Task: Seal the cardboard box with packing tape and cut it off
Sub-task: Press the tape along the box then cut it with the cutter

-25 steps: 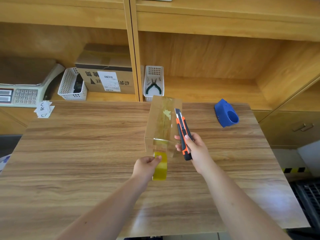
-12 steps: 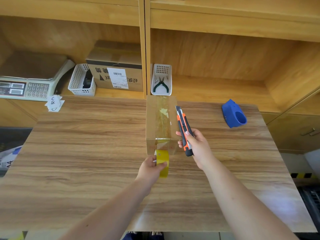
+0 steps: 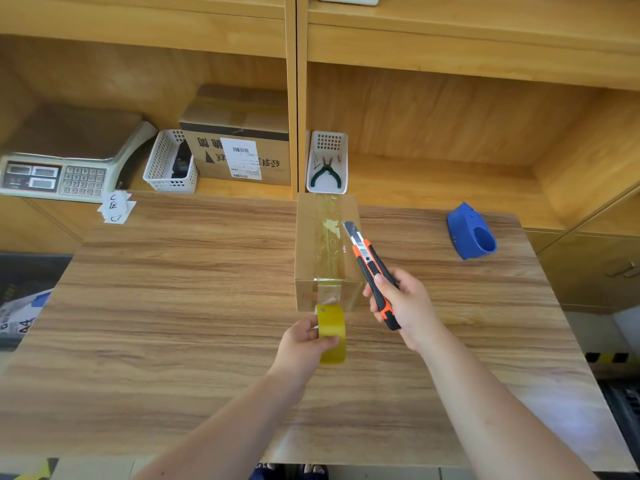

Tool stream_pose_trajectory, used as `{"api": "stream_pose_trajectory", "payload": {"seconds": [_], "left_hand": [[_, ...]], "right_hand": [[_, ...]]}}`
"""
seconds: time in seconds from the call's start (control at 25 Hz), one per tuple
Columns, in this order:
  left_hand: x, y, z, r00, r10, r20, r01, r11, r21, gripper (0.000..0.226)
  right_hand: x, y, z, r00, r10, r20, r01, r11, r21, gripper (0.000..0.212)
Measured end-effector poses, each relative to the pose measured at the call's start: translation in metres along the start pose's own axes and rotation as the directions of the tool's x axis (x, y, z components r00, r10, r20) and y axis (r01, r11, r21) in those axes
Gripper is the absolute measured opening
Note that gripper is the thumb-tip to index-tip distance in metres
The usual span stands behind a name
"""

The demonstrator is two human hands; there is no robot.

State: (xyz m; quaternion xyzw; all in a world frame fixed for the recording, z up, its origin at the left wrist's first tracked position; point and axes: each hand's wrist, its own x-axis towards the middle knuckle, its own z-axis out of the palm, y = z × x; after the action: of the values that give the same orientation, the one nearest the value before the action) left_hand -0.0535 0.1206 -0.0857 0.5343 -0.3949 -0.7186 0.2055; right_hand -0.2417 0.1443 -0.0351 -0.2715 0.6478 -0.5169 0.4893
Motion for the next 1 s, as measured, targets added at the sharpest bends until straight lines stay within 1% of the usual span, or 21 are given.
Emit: {"api": "stream_pose_trajectory", "payload": {"seconds": [0.12, 0.2, 0.24, 0.28, 0.32, 0.36, 0.4, 0.44, 0.52, 0.6, 0.64, 0.68, 0.84, 0.92, 1.0], "left_hand": [[-0.005, 0.000, -0.001, 1.000, 0.017, 0.017, -0.017, 0.999, -0.038, 0.030], [-0.009, 0.001, -0.001, 1.000, 0.030, 0.002, -0.030, 0.999, -0.043, 0.025], [-0.010, 0.001, -0.001, 0.999, 0.040, -0.011, -0.040, 0.999, -0.030, 0.024], [-0.011, 0.000, -0.001, 0.999, 0.048, -0.024, -0.049, 0.999, -0.015, 0.023], [-0.011, 0.000, 0.000, 0.998, 0.055, -0.034, -0.055, 0.998, -0.002, 0.023], [-0.012, -0.001, -0.001, 0.998, 0.054, -0.045, -0.054, 0.999, 0.007, 0.022], [-0.012, -0.002, -0.001, 0.997, 0.051, -0.053, -0.051, 0.999, 0.011, 0.021], [-0.013, -0.002, -0.001, 0.997, 0.045, -0.060, -0.045, 0.999, 0.008, 0.019], [-0.013, -0.003, -0.003, 0.998, 0.025, -0.063, -0.026, 1.000, -0.006, 0.020], [-0.012, -0.004, -0.004, 0.998, 0.012, -0.060, -0.012, 1.000, -0.011, 0.021], [-0.012, -0.005, -0.004, 0.998, 0.009, -0.055, -0.010, 1.000, -0.011, 0.022], [-0.013, -0.005, -0.004, 0.999, 0.003, -0.049, -0.004, 1.000, -0.018, 0.023], [-0.013, -0.005, -0.004, 0.999, -0.017, -0.041, 0.015, 0.999, -0.052, 0.025], [-0.013, -0.005, -0.004, 0.999, -0.028, -0.039, 0.026, 0.998, -0.051, 0.025], [-0.014, -0.005, -0.005, 0.999, -0.028, -0.038, 0.026, 0.998, -0.062, 0.025]], "right_hand": [[-0.005, -0.001, 0.003, 0.995, 0.029, -0.100, -0.026, 0.999, 0.022, 0.023], [-0.007, -0.002, 0.002, 0.984, 0.080, -0.162, -0.070, 0.996, 0.062, 0.028], [-0.008, -0.002, 0.000, 0.980, 0.085, -0.179, -0.078, 0.996, 0.048, 0.029], [-0.008, -0.002, -0.002, 0.980, 0.062, -0.187, -0.065, 0.998, -0.008, 0.027], [-0.007, 0.001, -0.007, 0.983, 0.006, -0.182, -0.026, 0.994, -0.109, 0.025], [-0.007, 0.003, -0.013, 0.986, -0.072, -0.153, 0.032, 0.969, -0.246, 0.022], [-0.006, 0.004, -0.021, 0.984, -0.148, -0.098, 0.097, 0.910, -0.402, 0.020], [-0.005, 0.005, -0.029, 0.979, -0.201, -0.023, 0.156, 0.820, -0.551, 0.019], [-0.003, 0.002, -0.043, 0.965, -0.230, 0.128, 0.243, 0.590, -0.770, 0.023], [-0.002, -0.005, -0.050, 0.950, -0.205, 0.236, 0.298, 0.359, -0.885, 0.027], [-0.002, -0.008, -0.050, 0.947, -0.176, 0.267, 0.307, 0.268, -0.913, 0.028], [-0.001, -0.011, -0.050, 0.946, -0.152, 0.286, 0.313, 0.205, -0.927, 0.028], [0.004, -0.015, -0.043, 0.928, -0.140, 0.346, 0.356, 0.056, -0.933, 0.031], [0.009, -0.015, -0.033, 0.913, -0.132, 0.386, 0.391, 0.011, -0.921, 0.032], [0.011, -0.016, -0.028, 0.901, -0.130, 0.413, 0.415, -0.012, -0.910, 0.032]]}}
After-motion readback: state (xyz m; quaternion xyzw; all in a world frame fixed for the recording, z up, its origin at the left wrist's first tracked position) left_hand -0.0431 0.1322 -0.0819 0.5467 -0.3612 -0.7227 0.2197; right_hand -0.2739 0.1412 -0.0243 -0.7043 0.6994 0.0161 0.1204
